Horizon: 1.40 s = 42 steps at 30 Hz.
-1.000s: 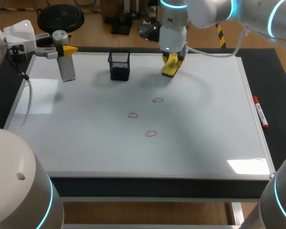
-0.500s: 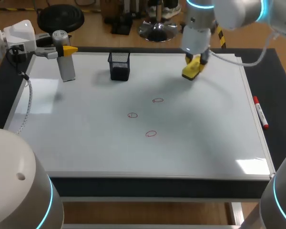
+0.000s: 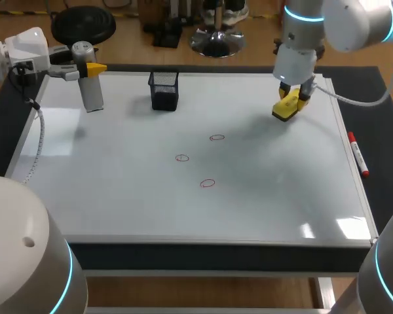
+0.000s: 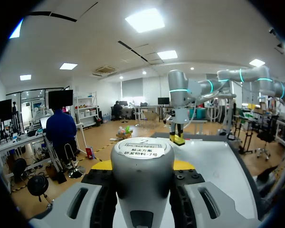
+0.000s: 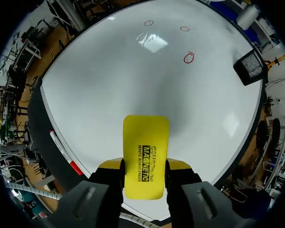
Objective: Pick up the inspection probe, press it on each red-marked spot on the whiteboard one by one, put down the probe, pick up the eraser, and wipe off all the red marks.
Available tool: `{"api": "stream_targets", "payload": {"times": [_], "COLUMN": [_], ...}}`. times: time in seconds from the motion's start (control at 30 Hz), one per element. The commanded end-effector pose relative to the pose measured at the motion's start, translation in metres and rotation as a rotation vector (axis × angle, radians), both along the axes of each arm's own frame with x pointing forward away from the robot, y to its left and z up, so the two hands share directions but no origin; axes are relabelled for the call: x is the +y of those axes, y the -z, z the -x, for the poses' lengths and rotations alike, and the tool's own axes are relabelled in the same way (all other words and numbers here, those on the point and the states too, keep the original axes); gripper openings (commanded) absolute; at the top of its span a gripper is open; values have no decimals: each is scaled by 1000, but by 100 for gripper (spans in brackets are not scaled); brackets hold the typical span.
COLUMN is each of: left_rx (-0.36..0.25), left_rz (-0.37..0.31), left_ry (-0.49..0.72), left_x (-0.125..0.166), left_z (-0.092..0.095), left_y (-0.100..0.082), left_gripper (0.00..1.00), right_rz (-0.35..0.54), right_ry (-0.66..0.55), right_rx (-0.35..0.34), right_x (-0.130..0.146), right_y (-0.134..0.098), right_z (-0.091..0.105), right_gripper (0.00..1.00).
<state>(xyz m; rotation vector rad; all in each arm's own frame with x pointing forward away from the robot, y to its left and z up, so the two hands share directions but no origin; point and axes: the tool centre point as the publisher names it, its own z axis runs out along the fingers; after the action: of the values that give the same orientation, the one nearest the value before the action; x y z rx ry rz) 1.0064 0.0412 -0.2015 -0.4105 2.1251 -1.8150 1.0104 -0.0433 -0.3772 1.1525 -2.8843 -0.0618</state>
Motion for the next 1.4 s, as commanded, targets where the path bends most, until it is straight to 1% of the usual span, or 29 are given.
{"api": "stream_targets", "payload": {"times": [0.03,0.8,0.87,0.93,1.07,1.17,1.4], "left_rx": [-4,-4,-12,-19,-40,-45,-43], "left_rz": [1,1,9,-1,15,9,22], "left_ry": [-4,-4,-8,-13,-40,-49,-77], "left_x": [-1,-1,-6,-10,-14,-23,-46], "left_z": [1,1,9,17,35,52,87], "left_y": [0,0,-4,-7,-16,-20,-21], "left_gripper": [0,0,0,0,0,0,0], "right_rz": [-11,-11,-11,-11,-11,-11,-11], "right_ry": [-6,-6,-6,-6,-6,-6,-6], "right_rx": [-17,-17,-17,-17,-17,-17,-17], "right_x": [-6,-6,-6,-6,-6,-6,-6], "right_y": [-2,-2,-2,-2,-2,-2,-2], "right_z": [7,7,7,7,7,7,7], "right_gripper": [0,0,0,0,0,0,0]}}
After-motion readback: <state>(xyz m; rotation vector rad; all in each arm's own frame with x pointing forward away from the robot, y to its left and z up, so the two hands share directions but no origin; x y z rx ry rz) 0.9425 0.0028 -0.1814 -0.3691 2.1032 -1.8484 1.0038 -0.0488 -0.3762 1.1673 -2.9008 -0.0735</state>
